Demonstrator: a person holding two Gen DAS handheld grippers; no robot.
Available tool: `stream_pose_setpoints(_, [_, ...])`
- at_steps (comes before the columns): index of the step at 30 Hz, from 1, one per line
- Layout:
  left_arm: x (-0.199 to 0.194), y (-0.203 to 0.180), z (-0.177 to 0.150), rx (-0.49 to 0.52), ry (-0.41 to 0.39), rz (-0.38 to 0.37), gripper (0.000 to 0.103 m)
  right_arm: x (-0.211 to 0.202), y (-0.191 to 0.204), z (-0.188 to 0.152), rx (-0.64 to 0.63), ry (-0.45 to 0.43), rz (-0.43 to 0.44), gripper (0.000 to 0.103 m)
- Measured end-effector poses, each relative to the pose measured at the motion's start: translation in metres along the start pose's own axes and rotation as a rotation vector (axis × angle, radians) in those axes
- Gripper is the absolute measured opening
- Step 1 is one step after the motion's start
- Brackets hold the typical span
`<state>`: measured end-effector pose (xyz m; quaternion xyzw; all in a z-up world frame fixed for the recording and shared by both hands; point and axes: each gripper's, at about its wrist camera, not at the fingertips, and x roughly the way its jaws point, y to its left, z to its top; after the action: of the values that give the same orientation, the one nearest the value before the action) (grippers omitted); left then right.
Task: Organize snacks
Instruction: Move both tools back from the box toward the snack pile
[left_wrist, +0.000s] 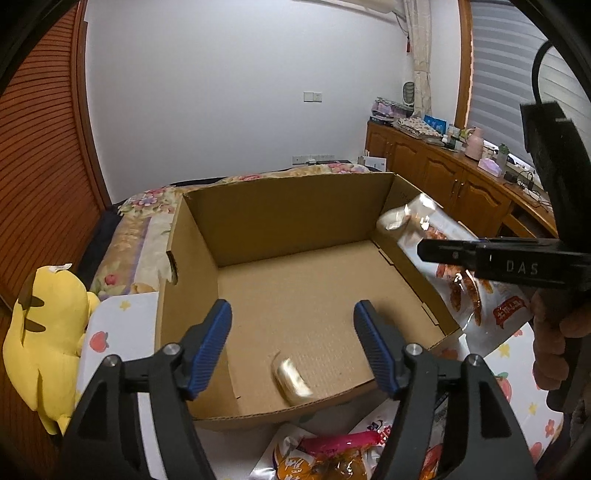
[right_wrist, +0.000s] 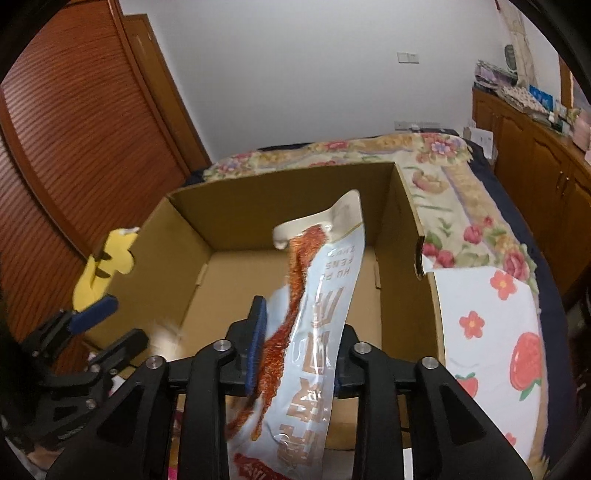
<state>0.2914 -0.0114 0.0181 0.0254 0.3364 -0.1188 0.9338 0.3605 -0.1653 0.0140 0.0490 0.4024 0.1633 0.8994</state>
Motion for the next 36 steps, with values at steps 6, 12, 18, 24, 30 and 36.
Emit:
stream_pose_setpoints(6, [-0.010, 0.006, -0.003, -0.020, -0.016, -0.018, 0.076, 0.000, -0.001, -0.004, -0.008, -0.001, 0.002, 0.058])
stream_pose_setpoints(12, [-0.022, 0.006, -0.006, -0.023, -0.044, -0.030, 0.081, -0.007, 0.002, 0.000, -0.028, -0.031, 0.017, 0.085])
stream_pose_setpoints(18, [-0.035, 0.002, -0.014, -0.002, -0.056, -0.044, 0.081, -0.019, 0.008, 0.001, -0.052, -0.059, 0.014, 0.085])
stream_pose_setpoints(24, [-0.056, -0.003, -0.034, 0.021, -0.072, -0.059, 0.081, -0.056, 0.018, -0.025, -0.137, -0.118, 0.014, 0.085])
stream_pose_setpoints(30, [-0.070, -0.003, -0.066, 0.013, -0.076, -0.083, 0.081, -0.088, 0.017, -0.075, -0.156, -0.155, 0.050, 0.085])
stream_pose_setpoints(36, [-0.069, -0.012, -0.099, 0.010, -0.040, -0.104, 0.081, -0.091, 0.008, -0.123, -0.144, -0.126, 0.078, 0.085])
